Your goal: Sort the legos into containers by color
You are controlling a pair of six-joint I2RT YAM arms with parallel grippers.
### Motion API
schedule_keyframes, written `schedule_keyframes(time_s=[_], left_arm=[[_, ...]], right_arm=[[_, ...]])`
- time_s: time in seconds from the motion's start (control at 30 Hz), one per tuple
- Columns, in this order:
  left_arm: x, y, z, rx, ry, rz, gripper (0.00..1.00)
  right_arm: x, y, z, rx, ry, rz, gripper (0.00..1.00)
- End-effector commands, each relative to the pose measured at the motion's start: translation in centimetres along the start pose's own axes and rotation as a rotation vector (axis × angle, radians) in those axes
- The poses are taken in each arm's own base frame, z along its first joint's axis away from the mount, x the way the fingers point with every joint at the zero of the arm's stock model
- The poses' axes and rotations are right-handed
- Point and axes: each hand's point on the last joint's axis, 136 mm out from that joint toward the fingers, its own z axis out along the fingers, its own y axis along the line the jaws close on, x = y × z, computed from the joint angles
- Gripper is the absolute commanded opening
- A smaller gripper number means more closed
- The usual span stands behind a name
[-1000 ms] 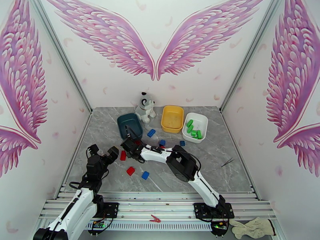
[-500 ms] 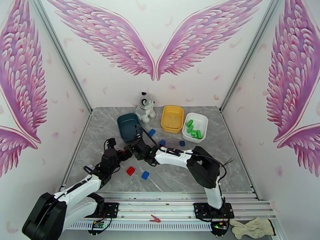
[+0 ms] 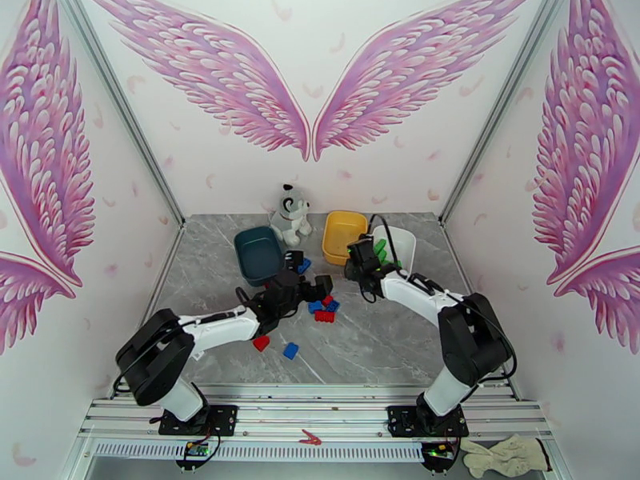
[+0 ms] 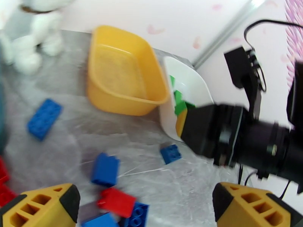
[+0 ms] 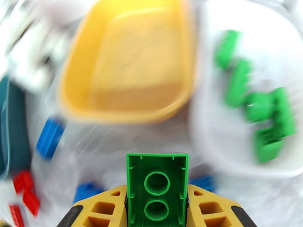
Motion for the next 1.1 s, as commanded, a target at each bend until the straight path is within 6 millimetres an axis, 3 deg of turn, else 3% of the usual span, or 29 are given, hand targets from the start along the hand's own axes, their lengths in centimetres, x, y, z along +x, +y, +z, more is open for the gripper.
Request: schedule_keyframes(time_s=[0.0,0.1,0.23,0.37,0.53,0.83,1.07], left_arm=[[0.9,-2.0,1.8,-0.004,0.035,0.082,0.98],[1.7,-3.1,2.9,0.001,0.055,0.106,0.97],[1.9,-3.3,3.1,-0.007,0.06,0.122,0.97],[1.5,-2.5,2.0,-0.038,0.037,0.137,0.97],[0.6,-1.7,0.2,-0.068,0.002,0.15,0.97],[0.2,1.2,-3.2,-0.156,-0.034,0.171,0.96],[1.6,5.4,-6.8,-0.255,-0.015,0.177,0.91]], right_arm=[[-1.9,-2.8,0.0,0.019,-0.002,0.103,0.28],[-3.4,-5.4,0.9,0.073,-0.003,0.146,0.29],[-4.3,-7.4,2.3,0.119,0.024,0.165,0.32],[-4.5,-7.6,2.8,0.126,0.039,0.157,0.43],[-4.7,-7.0,1.7,0.076,0.013,0.171,0.66],[-4.0,-3.1,-2.7,-0.109,-0.051,0.131,0.7],[0.4,3.0,-5.7,-0.257,-0.019,0.005,0.72]])
